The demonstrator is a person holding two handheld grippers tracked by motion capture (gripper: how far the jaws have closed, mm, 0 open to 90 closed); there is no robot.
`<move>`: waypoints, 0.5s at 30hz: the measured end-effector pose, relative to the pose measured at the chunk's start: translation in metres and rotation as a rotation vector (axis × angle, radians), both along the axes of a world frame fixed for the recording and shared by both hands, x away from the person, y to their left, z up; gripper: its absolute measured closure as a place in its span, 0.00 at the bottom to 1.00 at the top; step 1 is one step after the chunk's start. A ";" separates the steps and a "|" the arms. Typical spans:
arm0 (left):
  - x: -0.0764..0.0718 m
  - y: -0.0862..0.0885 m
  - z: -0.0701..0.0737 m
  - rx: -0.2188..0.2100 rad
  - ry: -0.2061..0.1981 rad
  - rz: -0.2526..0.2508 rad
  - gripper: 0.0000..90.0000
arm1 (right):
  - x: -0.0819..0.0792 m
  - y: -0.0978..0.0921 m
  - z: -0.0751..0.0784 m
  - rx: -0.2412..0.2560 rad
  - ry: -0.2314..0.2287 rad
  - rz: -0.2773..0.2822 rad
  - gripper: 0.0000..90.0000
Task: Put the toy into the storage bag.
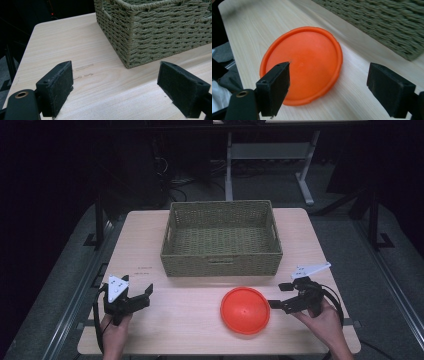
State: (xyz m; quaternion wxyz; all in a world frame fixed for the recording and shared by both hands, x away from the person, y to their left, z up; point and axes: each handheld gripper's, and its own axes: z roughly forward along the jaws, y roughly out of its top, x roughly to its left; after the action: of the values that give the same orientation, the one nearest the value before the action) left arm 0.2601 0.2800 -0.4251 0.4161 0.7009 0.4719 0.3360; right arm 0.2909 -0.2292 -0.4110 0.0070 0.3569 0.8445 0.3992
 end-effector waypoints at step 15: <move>0.000 -0.002 0.000 0.008 -0.007 -0.008 0.14 | 0.026 0.032 -0.017 -0.135 0.084 0.033 0.32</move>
State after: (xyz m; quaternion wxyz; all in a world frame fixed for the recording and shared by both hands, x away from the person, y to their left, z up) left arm 0.2598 0.2785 -0.4249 0.4162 0.7033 0.4663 0.3387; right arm 0.3167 -0.1975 -0.4280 -0.0111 0.3583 0.8748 0.3260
